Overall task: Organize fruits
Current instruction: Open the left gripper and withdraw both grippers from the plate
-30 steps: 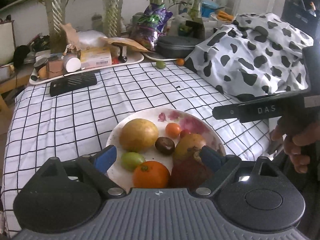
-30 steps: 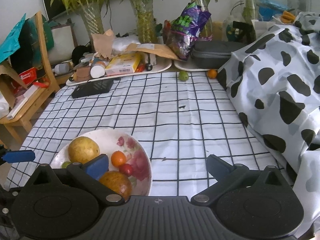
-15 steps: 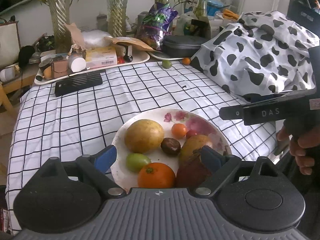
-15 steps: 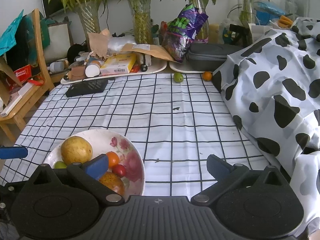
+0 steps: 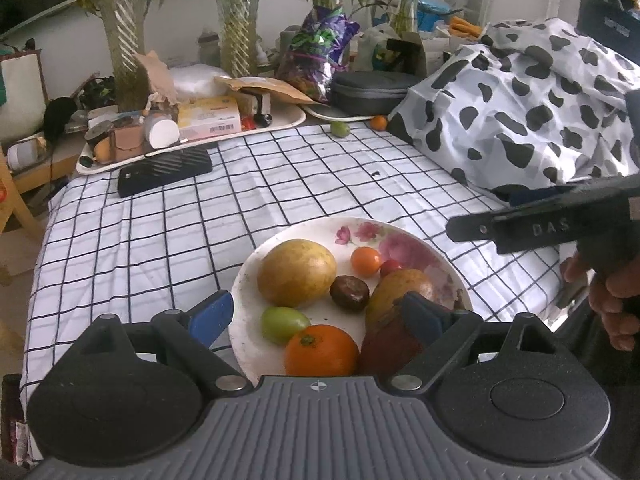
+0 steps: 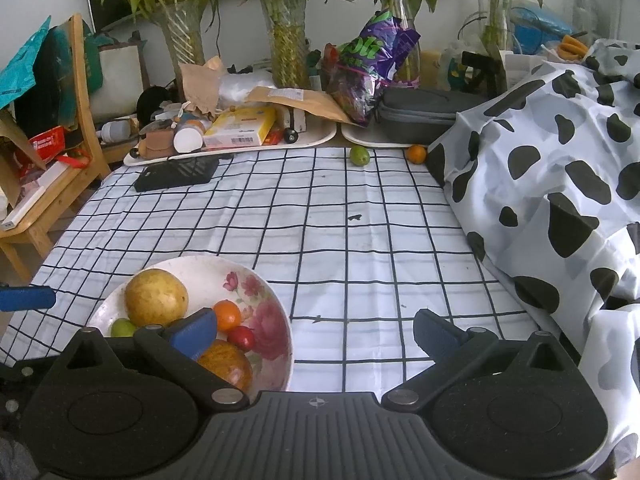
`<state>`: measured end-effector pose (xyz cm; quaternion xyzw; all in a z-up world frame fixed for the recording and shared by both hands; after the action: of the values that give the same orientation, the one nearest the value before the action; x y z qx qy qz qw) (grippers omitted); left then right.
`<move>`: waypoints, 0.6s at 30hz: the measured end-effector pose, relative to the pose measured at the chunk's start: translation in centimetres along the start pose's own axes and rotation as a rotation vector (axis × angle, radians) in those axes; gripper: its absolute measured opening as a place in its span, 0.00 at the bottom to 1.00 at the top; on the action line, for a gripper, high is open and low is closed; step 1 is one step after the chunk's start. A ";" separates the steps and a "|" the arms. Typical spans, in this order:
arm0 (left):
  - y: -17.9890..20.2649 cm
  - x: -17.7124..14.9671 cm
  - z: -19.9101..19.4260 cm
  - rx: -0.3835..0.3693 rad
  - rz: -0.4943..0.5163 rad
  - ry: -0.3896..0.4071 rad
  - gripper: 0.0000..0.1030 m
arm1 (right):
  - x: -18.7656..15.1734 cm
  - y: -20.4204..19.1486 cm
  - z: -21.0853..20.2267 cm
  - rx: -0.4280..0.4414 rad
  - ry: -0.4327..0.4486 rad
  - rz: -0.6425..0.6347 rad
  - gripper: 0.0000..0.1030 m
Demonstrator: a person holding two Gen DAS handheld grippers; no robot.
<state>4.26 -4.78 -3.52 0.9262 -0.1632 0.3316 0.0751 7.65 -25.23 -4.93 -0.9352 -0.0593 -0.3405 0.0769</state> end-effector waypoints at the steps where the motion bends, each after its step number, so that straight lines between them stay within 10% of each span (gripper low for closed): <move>1: -0.1 0.0 -0.1 0.011 -0.004 0.001 0.89 | -0.1 -0.2 -0.2 0.002 0.001 -0.004 1.00; 18: -1.3 -2.4 -3.0 0.041 -0.141 -0.028 0.89 | -4.9 -3.8 -3.6 -0.030 -0.065 -0.073 1.00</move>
<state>1.21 -2.26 -2.79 0.9412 -0.0919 0.3160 0.0770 1.09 -22.46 -4.99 -0.9441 -0.0908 -0.3132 0.0485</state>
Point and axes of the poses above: each gripper's, at about its wrist camera, not at the fingertips, and z roughly the way its jaws point, y to its right, x to its top, the point moved 6 cm from there along z, roughly the way its jaws point, and after that the axes turned 6 degrees about -y, right-handed, at the moved point
